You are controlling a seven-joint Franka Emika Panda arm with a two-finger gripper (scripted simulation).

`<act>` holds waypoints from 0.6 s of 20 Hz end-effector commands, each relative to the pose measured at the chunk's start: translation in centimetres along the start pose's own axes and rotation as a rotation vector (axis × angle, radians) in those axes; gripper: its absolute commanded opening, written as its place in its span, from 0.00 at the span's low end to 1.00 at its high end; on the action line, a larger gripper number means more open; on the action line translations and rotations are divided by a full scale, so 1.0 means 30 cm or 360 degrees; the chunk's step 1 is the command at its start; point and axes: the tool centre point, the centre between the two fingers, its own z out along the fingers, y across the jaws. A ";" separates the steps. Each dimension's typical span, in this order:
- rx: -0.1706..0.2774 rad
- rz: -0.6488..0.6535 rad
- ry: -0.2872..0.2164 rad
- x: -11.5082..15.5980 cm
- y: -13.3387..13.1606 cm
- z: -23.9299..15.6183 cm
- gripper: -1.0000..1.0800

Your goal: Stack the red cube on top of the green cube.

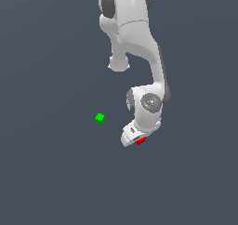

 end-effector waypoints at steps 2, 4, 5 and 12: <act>-0.0001 -0.0001 0.0003 0.005 0.002 0.007 0.96; -0.0001 -0.0001 0.0003 0.005 0.002 0.007 0.00; -0.0001 -0.0001 0.0003 0.005 0.002 0.007 0.00; -0.0001 -0.0001 0.0003 0.005 0.002 0.007 0.00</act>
